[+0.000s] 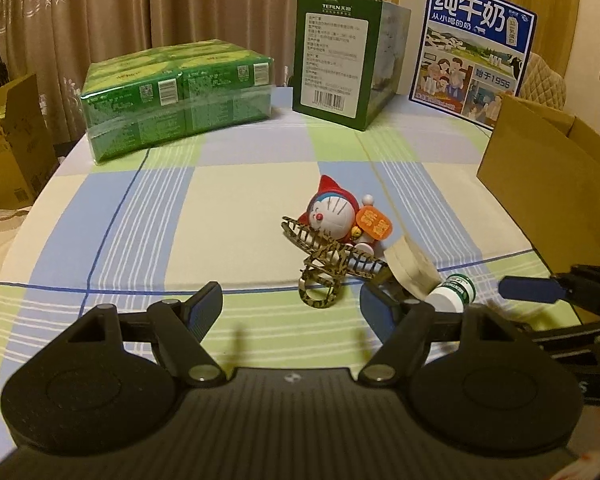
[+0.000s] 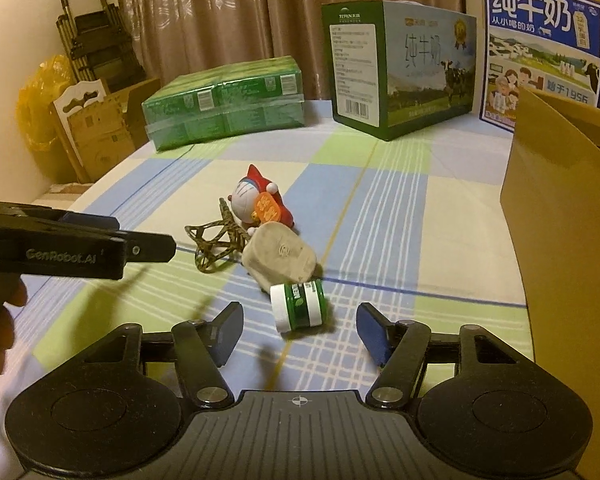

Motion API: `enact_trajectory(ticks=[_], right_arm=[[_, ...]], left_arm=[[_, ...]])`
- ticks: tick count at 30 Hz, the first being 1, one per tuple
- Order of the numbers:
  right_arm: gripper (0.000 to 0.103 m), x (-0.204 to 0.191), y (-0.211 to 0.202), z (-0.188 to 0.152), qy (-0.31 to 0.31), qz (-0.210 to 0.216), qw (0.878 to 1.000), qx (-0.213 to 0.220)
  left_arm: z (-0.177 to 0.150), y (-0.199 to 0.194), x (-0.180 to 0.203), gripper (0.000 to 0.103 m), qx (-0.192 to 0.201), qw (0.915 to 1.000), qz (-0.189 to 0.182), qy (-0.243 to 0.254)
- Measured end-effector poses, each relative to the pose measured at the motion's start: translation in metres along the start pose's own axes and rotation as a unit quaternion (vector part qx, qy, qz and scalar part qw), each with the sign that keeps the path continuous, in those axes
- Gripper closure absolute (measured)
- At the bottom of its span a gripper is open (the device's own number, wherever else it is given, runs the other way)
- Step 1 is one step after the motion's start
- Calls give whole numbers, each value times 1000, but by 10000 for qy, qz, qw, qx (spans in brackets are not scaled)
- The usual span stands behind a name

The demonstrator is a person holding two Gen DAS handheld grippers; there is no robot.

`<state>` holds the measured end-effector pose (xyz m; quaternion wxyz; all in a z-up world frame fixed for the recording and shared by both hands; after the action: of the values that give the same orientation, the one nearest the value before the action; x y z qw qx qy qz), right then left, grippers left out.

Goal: Organize rigid objects
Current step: 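Grasp the small green-and-white bottle with the right tool, then grasp the beige rounded stone with the left tool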

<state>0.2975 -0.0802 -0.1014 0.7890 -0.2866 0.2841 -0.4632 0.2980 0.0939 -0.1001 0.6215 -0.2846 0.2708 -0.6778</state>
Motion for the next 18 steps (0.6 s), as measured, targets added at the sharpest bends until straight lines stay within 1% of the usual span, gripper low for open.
enact_trajectory(ticks=[3,7,11,14,16,18], right_arm=[[44,1,7,2,-61,5,10000,-21],[52,2,16,2,-99,58,9999,-108],[61,-2,20,3,-354,-50,9993,-82],[64,-5,21,4,-500,-102,9987,-57],[67,-4,22,4,-446,-78,9989,-90],[72,-4,23,4,-474,-90,9988,-120]], left_arm=[[0,1,3,31,-79,9999,61,110],[-2,4,5,31,-188,9997,57,142],[-3,5,6,31,-207,9997,74,147],[-3,5,7,31,-216,9996,44,147],[-3,6,8,31,-228,9996,23,161],[-3,6,8,31,-243,9996,-32,133]])
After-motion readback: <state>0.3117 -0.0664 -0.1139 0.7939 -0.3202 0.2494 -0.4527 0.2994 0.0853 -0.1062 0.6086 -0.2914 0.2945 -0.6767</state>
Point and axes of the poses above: each gripper's, at about its wrist camera, not at the fingertips, and y roughly the way its jaws point, x to its right, z to its top, the point moved 3 cm from there along y, roughly the way its jaws point, and after that the axes turned 4 degrees about -x, right-handed, at the moved point
